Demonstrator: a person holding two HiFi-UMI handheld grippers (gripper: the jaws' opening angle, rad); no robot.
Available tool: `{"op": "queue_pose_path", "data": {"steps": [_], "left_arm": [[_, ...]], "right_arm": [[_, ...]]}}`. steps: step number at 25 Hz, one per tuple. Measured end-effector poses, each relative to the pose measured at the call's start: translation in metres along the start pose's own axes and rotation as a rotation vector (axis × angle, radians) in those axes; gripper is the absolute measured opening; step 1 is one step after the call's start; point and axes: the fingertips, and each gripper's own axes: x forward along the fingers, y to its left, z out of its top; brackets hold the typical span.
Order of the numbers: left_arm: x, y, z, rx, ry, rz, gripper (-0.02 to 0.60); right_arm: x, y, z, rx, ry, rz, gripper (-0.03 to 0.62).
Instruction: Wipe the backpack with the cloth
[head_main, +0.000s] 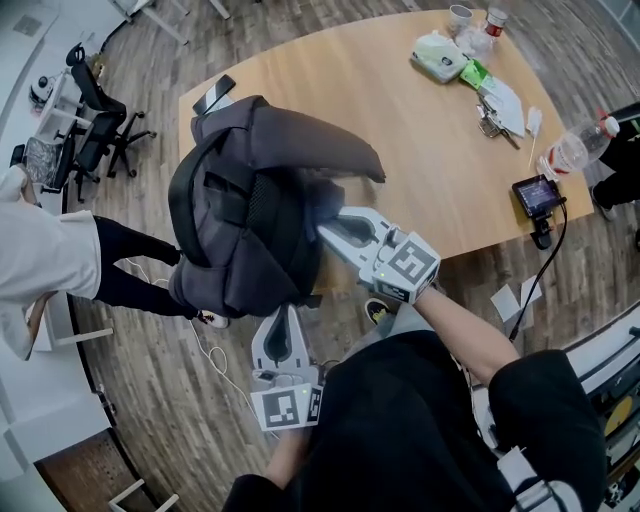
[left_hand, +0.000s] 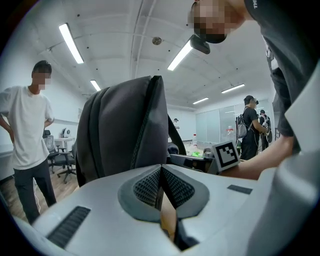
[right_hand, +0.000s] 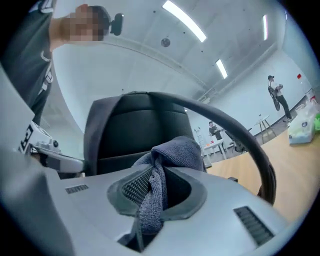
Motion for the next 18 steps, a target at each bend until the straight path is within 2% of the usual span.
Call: {"op": "queue_pose_path", "data": {"steps": [5, 9, 16, 18], "left_arm": [[-0.002, -0.002, 0.0, 0.002, -0.008, -0.013, 0.018], [-0.008, -0.002, 0.005, 0.021, -0.024, -0.011, 0.018], [-0.016, 0.001, 0.007, 0.023, -0.053, 0.036, 0.018], [-0.012, -0.001, 0.004, 0.03, -0.038, 0.029, 0.018]], "right_arm": [[-0.013, 0.08, -0.011, -0.047, 0.014, 0.128, 0.063], [-0.011, 0.119, -0.02, -0.011, 0.027, 0.169, 0.063], [-0.007, 0.139, -0.02, -0.019, 0.018, 0.196, 0.063], [-0.01, 0.125, -0.022, -0.056, 0.012, 0.158, 0.063]]}}
